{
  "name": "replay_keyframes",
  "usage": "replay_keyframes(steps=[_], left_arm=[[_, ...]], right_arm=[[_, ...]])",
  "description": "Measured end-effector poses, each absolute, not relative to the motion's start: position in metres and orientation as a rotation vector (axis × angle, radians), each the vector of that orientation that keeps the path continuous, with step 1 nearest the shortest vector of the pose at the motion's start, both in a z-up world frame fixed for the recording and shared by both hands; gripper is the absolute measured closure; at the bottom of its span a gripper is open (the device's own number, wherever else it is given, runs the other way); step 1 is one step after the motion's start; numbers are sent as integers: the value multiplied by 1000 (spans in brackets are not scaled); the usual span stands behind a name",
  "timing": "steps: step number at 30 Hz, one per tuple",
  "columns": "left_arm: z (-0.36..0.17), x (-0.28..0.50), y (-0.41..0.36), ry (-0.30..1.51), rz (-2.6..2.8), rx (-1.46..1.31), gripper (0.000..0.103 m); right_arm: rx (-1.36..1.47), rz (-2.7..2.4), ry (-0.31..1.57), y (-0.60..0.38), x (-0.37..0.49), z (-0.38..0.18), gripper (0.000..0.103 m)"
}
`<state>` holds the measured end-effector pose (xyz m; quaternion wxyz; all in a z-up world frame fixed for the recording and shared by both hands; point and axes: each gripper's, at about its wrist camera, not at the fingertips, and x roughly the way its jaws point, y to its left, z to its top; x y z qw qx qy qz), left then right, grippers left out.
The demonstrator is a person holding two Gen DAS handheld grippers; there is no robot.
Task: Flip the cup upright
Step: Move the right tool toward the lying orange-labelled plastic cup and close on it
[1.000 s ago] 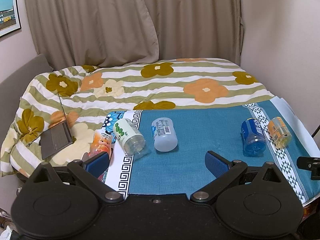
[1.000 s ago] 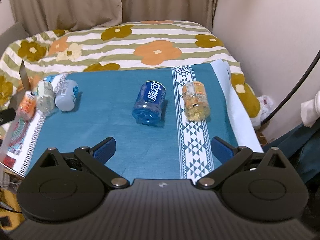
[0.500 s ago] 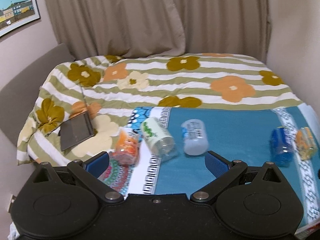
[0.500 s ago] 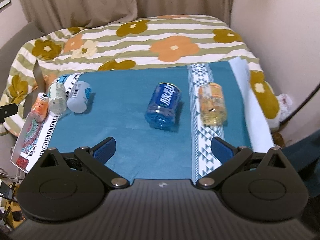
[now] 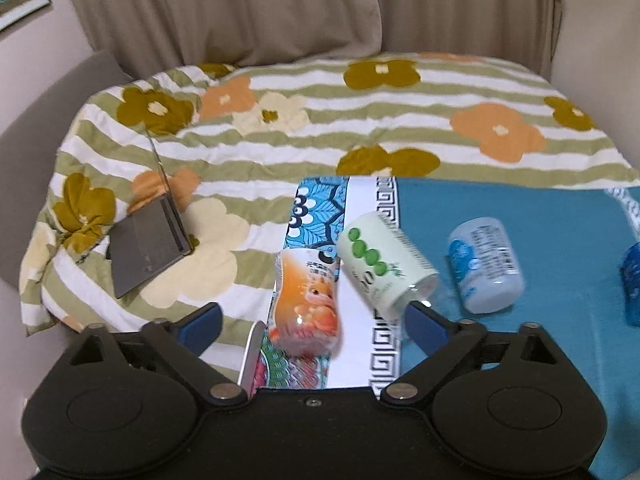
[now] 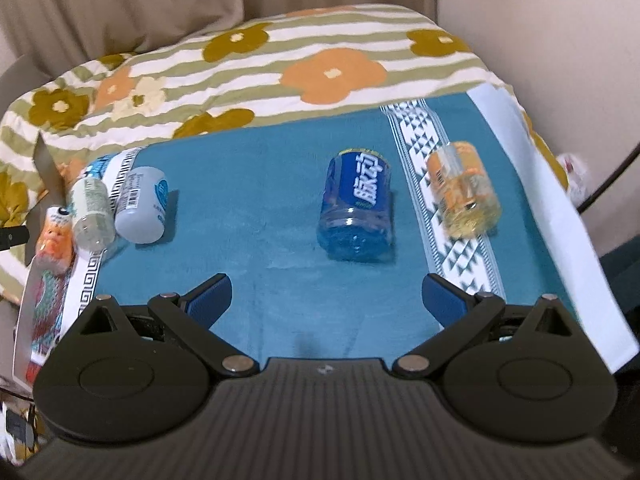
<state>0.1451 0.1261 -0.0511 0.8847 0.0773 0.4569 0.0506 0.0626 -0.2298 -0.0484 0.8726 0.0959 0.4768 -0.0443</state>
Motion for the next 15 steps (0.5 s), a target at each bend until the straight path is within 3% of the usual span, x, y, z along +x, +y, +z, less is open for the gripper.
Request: replay_keyframes(steps=[10, 13, 15], left_arm=[[-96, 196, 157, 1076, 21, 137, 14], [-104, 204, 160, 1094, 3, 134, 23], [-108, 208, 163, 1107, -5, 130, 24]], right_arm=[[223, -199, 1054, -194, 84, -72, 0], [229, -220, 1066, -187, 89, -76, 0], [234, -231, 1072, -184, 92, -79, 0]])
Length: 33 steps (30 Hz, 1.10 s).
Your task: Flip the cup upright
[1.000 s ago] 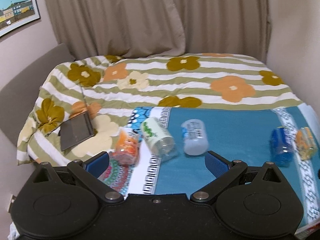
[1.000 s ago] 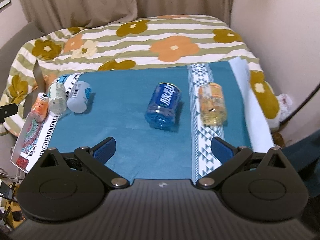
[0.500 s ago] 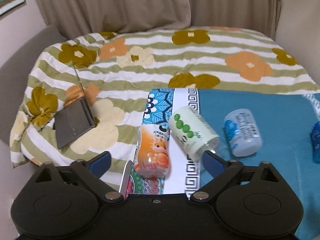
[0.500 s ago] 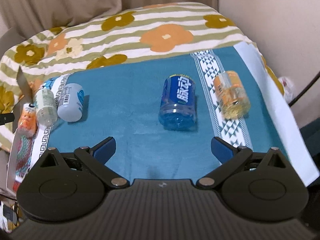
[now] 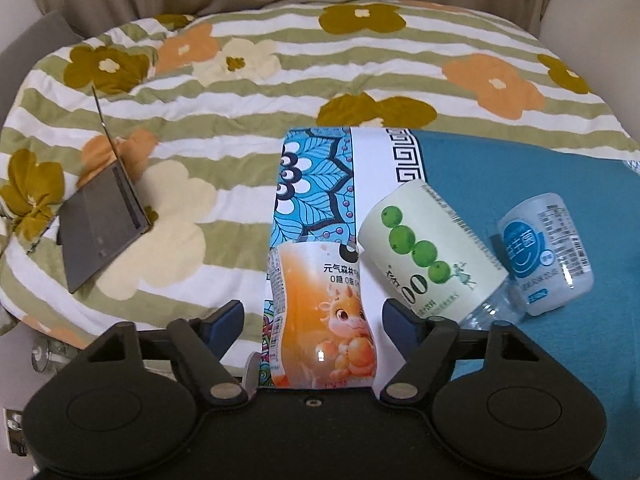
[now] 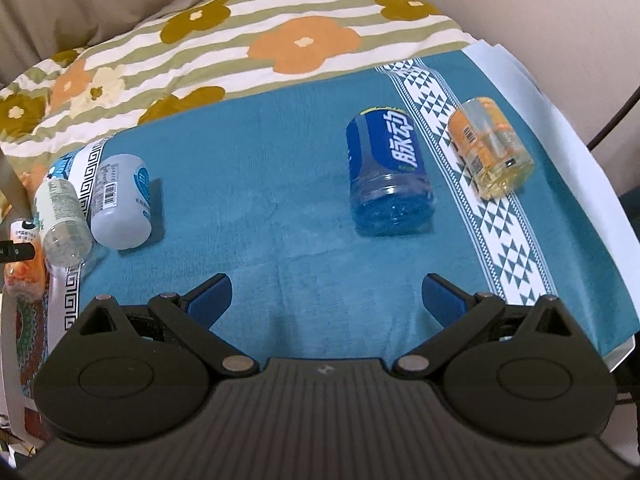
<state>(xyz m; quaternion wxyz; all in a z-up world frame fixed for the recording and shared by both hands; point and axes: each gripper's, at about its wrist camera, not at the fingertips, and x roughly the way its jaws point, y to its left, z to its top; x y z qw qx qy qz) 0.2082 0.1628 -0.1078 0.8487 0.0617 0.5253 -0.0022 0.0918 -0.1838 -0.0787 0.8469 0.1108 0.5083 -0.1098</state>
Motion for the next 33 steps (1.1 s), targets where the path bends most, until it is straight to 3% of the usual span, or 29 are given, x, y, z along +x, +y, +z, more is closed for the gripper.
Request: replay_keyframes(steps=[4, 9, 33], left_arm=[[-113, 216, 165, 1119, -17, 128, 24], [-117, 222, 168, 1132, -38, 113, 41], [-78, 187, 156, 1058, -7, 103, 47]], right_arm=[[234, -242, 1079, -177, 97, -81, 0], [236, -243, 1080, -171, 105, -83, 0], [246, -177, 1025, -185, 95, -66, 0]])
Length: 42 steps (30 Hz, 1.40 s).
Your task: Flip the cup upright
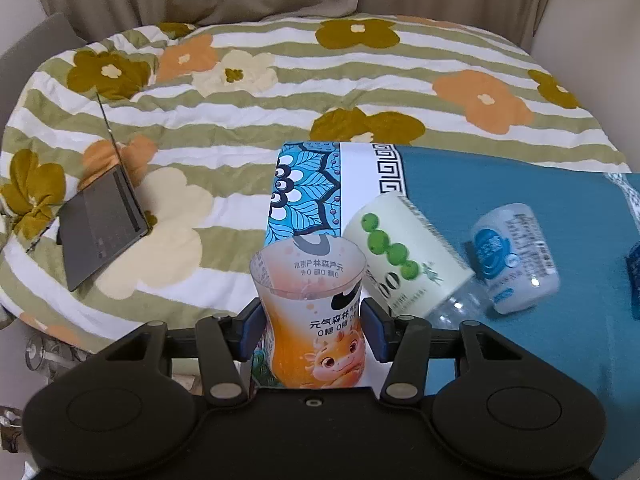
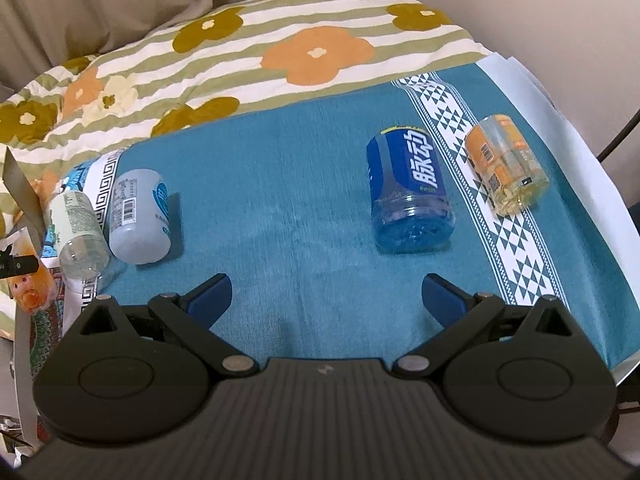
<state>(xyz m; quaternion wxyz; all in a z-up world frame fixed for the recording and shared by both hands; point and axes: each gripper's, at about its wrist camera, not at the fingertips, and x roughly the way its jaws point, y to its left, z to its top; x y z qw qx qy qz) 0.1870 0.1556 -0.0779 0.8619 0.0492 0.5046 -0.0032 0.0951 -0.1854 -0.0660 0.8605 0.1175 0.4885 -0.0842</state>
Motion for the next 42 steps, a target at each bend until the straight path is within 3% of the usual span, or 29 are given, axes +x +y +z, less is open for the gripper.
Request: replay_keyframes(steps=[11, 22, 31, 42], left_arm=[[-51, 129, 89, 1066, -74, 125, 47], [-77, 85, -26, 1167, -240, 143, 47], [-108, 96, -82, 1208, -257, 132, 47], [-118, 120, -96, 1199, -221, 92, 47]], right_arm=[[262, -101, 982, -229, 71, -52, 0], [295, -76, 993, -306, 28, -60, 0], [300, -24, 1022, -337, 21, -82, 0], [310, 24, 1037, -341, 32, -97, 0]])
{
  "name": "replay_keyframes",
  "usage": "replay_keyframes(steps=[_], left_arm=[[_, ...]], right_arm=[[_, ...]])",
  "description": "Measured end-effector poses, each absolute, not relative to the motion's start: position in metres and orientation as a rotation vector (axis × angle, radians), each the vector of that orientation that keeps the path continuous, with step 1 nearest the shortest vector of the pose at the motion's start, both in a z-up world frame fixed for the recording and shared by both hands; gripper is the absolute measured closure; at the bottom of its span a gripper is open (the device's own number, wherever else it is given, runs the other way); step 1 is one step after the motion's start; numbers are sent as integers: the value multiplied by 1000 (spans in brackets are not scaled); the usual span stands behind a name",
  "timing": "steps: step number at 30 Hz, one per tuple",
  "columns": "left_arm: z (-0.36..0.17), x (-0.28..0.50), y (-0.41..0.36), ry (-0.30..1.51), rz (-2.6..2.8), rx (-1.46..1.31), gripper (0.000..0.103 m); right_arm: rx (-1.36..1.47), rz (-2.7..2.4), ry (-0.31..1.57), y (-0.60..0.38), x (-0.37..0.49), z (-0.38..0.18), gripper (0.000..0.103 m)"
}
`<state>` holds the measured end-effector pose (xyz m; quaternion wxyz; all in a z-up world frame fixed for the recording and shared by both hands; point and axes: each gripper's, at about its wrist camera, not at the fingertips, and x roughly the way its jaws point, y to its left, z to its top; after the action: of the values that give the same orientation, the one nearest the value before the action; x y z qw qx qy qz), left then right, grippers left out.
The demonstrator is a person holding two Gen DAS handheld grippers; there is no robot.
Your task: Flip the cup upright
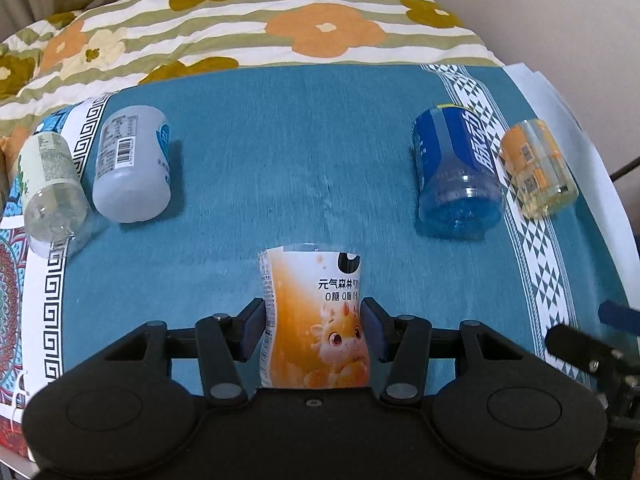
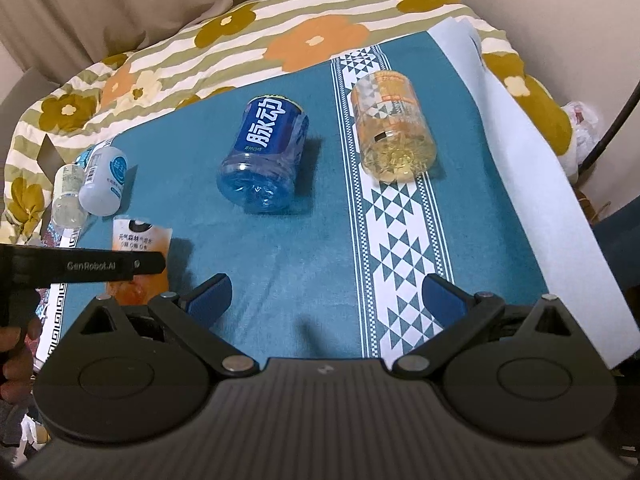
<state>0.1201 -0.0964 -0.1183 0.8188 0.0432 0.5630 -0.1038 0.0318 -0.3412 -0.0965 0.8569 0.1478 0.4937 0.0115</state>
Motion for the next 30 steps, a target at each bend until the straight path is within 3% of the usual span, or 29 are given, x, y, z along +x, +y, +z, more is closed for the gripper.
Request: replay_keyframes(steps=[5, 6, 8, 25, 27, 30], left_arm=[[-120, 123, -94, 1203, -210, 60, 42], [-120, 123, -94, 1206, -208, 58, 37], [-120, 121, -93, 1199, -204, 65, 17], [-107, 98, -84, 1127, -175, 67, 14], [-99, 93, -80, 1107, -158, 62, 12], [-82, 82, -69, 1069, -124, 31, 0]], right_arm=[[307, 29, 1039, -340, 32, -97, 0], [307, 29, 1038, -340, 32, -97, 0], [305, 28, 1037, -340, 32, -96, 0], [268, 75, 1021, -333, 22, -89, 0], [259, 93, 1022, -331, 23, -85, 0], [248, 131, 1021, -323, 28, -72, 0]])
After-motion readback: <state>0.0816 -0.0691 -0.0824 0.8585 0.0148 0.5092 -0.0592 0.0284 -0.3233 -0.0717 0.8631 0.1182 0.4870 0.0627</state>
